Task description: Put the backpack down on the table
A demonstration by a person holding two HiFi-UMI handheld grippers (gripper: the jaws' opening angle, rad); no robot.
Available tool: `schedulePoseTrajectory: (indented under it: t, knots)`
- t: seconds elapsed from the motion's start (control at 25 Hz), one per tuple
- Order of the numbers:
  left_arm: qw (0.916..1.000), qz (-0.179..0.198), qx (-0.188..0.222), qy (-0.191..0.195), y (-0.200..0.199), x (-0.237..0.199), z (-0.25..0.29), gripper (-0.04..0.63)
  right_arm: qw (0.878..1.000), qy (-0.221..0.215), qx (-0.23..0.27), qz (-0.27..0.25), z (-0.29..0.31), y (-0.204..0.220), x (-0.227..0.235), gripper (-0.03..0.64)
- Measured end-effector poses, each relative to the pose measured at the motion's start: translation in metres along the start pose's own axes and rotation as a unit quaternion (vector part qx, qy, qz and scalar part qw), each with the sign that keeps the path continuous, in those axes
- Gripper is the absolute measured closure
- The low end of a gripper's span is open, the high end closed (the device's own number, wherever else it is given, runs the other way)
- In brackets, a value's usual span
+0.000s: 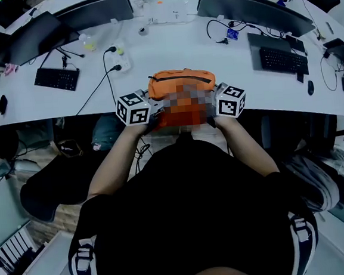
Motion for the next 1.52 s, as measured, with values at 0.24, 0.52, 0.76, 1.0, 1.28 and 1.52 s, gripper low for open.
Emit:
schedulePoseTrajectory:
  t: [0.24, 0.52, 0.76, 1.0, 1.28, 1.52]
  knots:
    - [1.0000, -0.008, -0.001, -0.004, -0.012, -0.017, 0.007, 0.528, 1.000, -0.013, -0.004, 0.003, 0.005, -0.013, 0.019, 0.571]
    - [0.9998, -0.016, 0.005, -0.012, -0.025, -0.031, 0.017, 0.528, 0.999, -0.029, -0.013, 0.000, 0.006, -0.028, 0.038, 0.571]
    - [0.9996, -0.017, 0.009, -0.021, -0.035, -0.041, 0.027, 0.528, 0.999, -0.038, -0.020, 0.003, 0.006, -0.041, 0.054, 0.571]
    - [0.9993, -0.019, 0.014, -0.029, -0.041, -0.050, 0.039, 0.528, 0.998, -0.049, -0.027, 0.003, 0.003, -0.047, 0.069, 0.571]
    - [0.9990, -0.020, 0.018, -0.035, -0.048, -0.054, 0.050, 0.528, 0.998, -0.057, -0.032, 0.000, -0.003, -0.055, 0.080, 0.571]
    - [0.9989, -0.019, 0.019, -0.039, -0.053, -0.057, 0.053, 0.528, 0.998, -0.062, -0.033, 0.000, -0.003, -0.061, 0.085, 0.571]
Point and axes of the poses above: the fingertips, and each gripper's own axes: z forward along the fingers, x to its right, y out of its underside, the point moved 4 cm from there along -z, backward along the fingers, and after that the axes turned 5 degrees about -x, right-handed, at the moved point
